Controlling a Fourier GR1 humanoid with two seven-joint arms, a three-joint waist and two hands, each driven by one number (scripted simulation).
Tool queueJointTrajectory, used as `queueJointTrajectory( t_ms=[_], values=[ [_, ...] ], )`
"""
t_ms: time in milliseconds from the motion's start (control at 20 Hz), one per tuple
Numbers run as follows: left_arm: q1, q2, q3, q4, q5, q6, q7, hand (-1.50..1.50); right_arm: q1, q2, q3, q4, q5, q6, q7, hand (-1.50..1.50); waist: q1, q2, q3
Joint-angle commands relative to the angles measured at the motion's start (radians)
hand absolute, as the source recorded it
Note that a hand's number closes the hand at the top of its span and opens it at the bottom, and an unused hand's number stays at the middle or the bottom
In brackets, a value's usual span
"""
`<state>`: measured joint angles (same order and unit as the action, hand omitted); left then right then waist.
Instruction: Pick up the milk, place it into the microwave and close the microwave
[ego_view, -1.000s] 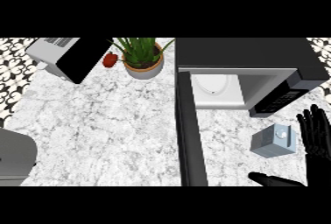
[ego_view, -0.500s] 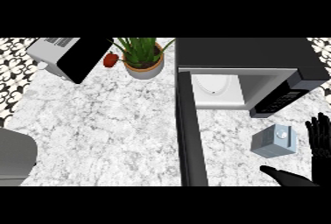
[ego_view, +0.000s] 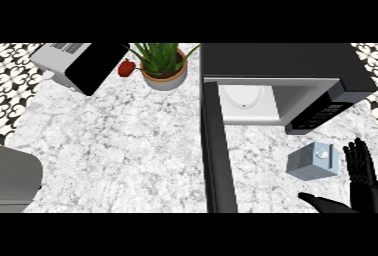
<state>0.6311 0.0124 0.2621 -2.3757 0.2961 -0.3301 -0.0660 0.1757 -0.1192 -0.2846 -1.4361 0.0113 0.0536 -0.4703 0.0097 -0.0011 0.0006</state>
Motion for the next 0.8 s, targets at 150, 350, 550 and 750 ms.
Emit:
queueJointTrajectory(
  t_ms=[150,350,550,750],
  values=[
    [0.059,-0.012,-0.070,-0.104,0.034,0.024,0.008,-1.50,-0.095,0.016,0.000,0.278,0.049,-0.022,-0.193,-1.50,0.004,0.001,0.000],
    [0.041,-0.003,0.025,-0.075,0.100,-0.021,0.005,-1.50,-0.158,-0.040,-0.041,0.362,0.030,-0.013,-0.205,-1.50,0.001,0.000,0.000],
    [0.091,-0.012,0.009,-0.122,0.104,-0.038,0.017,-1.50,-0.181,-0.076,-0.069,0.534,0.054,-0.017,-0.346,-1.50,0.007,0.001,0.001],
    [0.106,-0.012,0.054,-0.033,0.112,-0.090,-0.076,-1.50,-0.284,-0.143,-0.104,0.673,0.046,-0.005,-0.364,-1.50,0.011,0.001,0.000]
  ],
)
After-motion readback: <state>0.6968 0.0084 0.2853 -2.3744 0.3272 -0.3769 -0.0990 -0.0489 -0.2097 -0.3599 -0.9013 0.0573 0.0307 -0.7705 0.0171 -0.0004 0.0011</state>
